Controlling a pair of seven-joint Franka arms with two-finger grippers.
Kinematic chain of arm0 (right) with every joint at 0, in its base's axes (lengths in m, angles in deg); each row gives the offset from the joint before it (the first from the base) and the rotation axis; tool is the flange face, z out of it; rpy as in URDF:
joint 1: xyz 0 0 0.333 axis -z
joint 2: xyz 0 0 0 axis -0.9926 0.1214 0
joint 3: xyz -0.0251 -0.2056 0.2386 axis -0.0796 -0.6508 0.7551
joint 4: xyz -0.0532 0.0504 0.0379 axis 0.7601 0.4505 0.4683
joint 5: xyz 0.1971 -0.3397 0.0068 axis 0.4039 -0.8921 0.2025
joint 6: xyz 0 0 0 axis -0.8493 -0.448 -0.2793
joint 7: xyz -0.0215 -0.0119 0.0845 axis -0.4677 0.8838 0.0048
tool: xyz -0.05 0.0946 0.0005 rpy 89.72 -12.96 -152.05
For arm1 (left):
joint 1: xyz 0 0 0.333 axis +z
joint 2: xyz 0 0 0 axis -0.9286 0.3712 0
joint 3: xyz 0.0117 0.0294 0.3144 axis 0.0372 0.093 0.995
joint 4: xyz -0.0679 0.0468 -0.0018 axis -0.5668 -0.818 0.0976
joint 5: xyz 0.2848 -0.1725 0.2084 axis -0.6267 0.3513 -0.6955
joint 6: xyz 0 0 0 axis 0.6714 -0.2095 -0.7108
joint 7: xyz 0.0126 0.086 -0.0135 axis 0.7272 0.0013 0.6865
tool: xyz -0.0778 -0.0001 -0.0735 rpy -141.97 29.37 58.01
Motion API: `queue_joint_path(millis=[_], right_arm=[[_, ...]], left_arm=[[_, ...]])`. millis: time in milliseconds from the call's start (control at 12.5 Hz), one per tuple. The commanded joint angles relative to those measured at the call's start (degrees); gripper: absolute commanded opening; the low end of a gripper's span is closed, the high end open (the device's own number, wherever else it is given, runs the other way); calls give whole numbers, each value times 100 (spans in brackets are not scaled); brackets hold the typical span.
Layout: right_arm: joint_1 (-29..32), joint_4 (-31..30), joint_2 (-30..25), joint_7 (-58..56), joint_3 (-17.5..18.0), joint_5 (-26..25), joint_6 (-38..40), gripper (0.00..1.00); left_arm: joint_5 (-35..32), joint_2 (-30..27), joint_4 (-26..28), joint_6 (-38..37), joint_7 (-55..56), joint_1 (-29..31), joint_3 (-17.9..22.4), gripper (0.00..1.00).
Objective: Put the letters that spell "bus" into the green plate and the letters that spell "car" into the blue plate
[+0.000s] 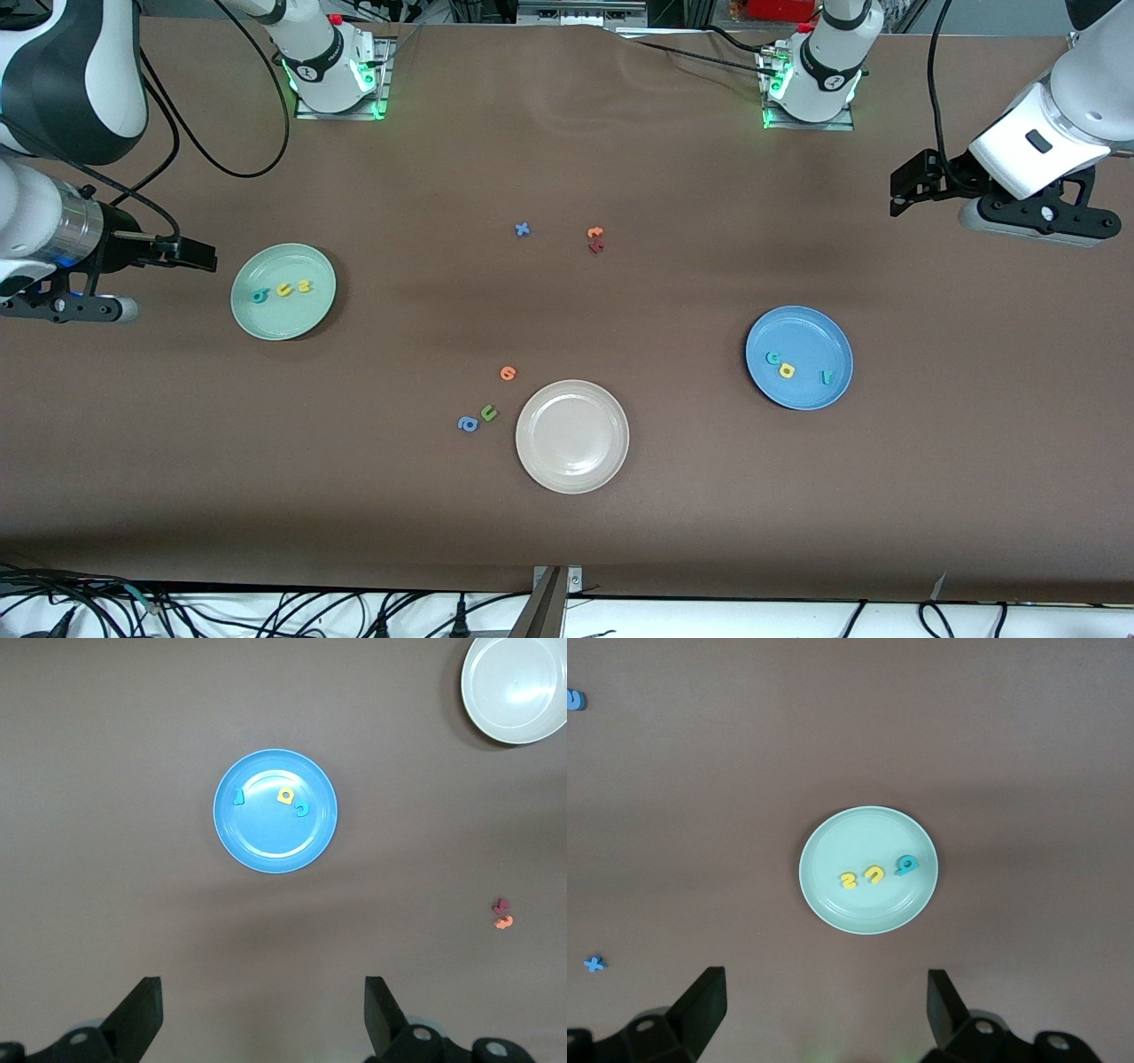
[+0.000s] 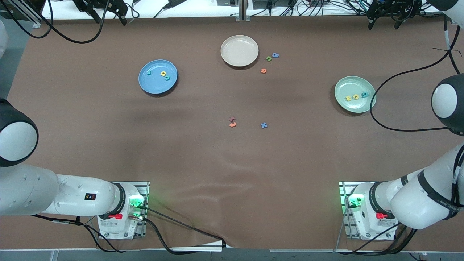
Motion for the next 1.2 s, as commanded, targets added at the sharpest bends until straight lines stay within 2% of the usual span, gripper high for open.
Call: queue_joint_path(millis=[0,240,321,401,481,1122], right_arm=[[408,175,119,117,479,-94,41,100],[2049,473,119,581,2445,-497,-64,99],[2725,482,84,635,3244,-795,-73,99],[3193,474,75,653,3887,-1137,-73,99],[3258,447,23,653,3998,-1201,-82,99],[3250,394,22,653,3999,-1026,-363,99]], left_arm=[[-144,98,-213,-109,83,-26,-12,100],[-136,107,-213,-101,83,-35,-3,100],[-127,194,-265,-101,65,-26,-3,100],[-153,221,-387,-101,74,-26,-3,100],[-153,274,-415,-92,74,-35,-3,100],[-153,300,-468,-101,74,-26,-12,100]])
